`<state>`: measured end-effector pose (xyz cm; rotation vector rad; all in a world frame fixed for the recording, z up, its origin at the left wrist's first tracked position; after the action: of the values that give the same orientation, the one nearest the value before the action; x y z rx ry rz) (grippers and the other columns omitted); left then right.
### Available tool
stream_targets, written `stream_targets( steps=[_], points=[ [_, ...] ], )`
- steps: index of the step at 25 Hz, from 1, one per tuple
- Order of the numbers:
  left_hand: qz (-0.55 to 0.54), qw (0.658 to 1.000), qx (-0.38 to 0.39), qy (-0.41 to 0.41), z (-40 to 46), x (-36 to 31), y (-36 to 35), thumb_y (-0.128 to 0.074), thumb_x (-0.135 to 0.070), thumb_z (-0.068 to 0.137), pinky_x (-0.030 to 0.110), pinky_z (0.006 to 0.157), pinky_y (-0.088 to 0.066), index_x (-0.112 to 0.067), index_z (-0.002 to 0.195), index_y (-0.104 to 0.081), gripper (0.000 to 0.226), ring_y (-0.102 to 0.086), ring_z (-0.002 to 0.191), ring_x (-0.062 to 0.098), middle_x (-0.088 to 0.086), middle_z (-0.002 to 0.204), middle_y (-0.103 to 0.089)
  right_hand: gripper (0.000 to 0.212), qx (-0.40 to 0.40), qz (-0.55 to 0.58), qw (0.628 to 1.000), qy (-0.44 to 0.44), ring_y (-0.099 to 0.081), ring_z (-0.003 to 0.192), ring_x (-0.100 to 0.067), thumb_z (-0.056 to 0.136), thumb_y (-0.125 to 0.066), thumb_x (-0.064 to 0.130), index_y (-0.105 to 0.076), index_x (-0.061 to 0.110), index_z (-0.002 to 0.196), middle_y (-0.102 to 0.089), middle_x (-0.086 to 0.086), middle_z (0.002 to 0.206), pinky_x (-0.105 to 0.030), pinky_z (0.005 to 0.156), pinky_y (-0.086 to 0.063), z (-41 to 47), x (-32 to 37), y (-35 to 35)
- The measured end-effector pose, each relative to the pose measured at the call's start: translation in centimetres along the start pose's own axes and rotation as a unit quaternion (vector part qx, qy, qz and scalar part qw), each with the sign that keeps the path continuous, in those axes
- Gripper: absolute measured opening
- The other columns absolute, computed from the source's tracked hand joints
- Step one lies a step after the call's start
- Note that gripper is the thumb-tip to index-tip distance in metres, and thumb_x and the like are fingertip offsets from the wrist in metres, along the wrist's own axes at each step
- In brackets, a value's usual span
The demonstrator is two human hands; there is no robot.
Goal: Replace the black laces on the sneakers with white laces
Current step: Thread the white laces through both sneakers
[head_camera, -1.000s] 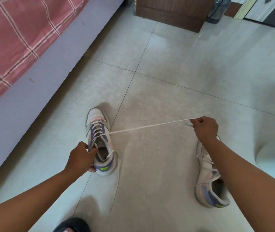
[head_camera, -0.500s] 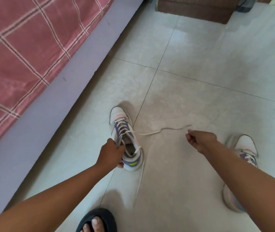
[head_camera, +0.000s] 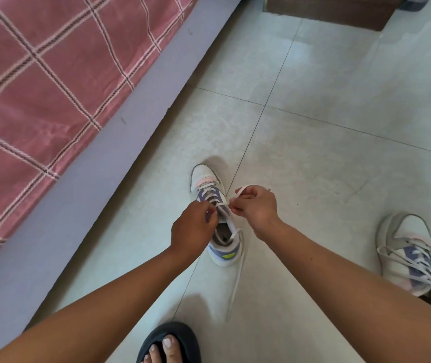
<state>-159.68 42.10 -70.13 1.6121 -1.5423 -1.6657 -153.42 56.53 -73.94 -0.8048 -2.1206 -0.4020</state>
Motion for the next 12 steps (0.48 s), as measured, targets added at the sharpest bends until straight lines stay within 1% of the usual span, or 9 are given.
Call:
stream_targets(
  steps=[2,3,6,8,12],
  points=[
    [0.002,1.0,0.004,-0.004,0.4,-0.1,-0.4,-0.05,-0.03,0.093,0.024,0.062,-0.034,-0.023,0.097,-0.066,0.017,-0.053,0.083,0.015,-0.007,0.087,-0.048,0.023,0.009,-0.042,0.999,0.021,-0.062,0.071,-0.026,0.074,-0.067,-0.014,-0.061,-0.008,0.095,-0.064,-0.02,0.082,-0.034,0.073,-0.058,0.1,0.2,-0.4],
    [-0.001,1.0,0.008,-0.002,0.5,-0.1,-0.6,-0.051,-0.03,0.092,0.024,0.063,-0.034,-0.024,0.099,-0.067,0.019,-0.052,0.083,0.015,-0.006,0.087,-0.047,0.022,0.017,-0.054,0.998,0.03,-0.062,0.071,-0.025,0.073,-0.067,-0.014,-0.061,-0.008,0.094,-0.064,-0.021,0.082,-0.034,0.072,-0.057,0.2,0.4,-0.5],
    [-0.02,1.0,0.018,0.001,0.9,0.2,-1.0,-0.055,-0.029,0.091,0.022,0.06,-0.033,-0.024,0.103,-0.07,0.02,-0.047,0.079,0.012,-0.005,0.087,-0.047,0.017,0.045,-0.099,0.992,0.065,-0.064,0.067,-0.023,0.072,-0.07,-0.011,-0.062,0.001,0.081,-0.066,-0.019,0.079,-0.035,0.072,-0.058,0.2,1.0,-0.9],
    [-0.033,0.999,0.017,0.004,1.0,0.3,-1.0,-0.057,-0.028,0.09,0.021,0.057,-0.03,-0.023,0.102,-0.071,0.019,-0.046,0.079,0.011,-0.005,0.086,-0.047,0.018,0.059,-0.139,0.985,0.088,-0.064,0.066,-0.022,0.071,-0.072,-0.009,-0.062,0.005,0.075,-0.067,-0.015,0.074,-0.037,0.072,-0.058,0.3,1.4,-1.0],
    [-0.049,0.999,0.02,0.005,1.3,0.4,-1.1,-0.06,-0.027,0.089,0.017,0.055,-0.029,-0.023,0.103,-0.071,0.019,-0.046,0.079,0.011,-0.005,0.085,-0.047,0.024,0.104,-0.197,0.969,0.106,-0.062,0.061,-0.022,0.07,-0.073,-0.009,-0.061,0.011,0.067,-0.064,-0.01,0.066,-0.036,0.07,-0.056,0.6,2.0,-1.4]
  ],
)
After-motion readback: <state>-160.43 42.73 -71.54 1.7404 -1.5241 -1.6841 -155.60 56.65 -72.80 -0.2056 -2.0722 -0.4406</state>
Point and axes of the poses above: each hand's wrist, its own z-axis towards the middle knuckle, its own y-axis out of the back of the hand, x = y × z, the point moved 8 cm from there along z, towards the middle knuckle
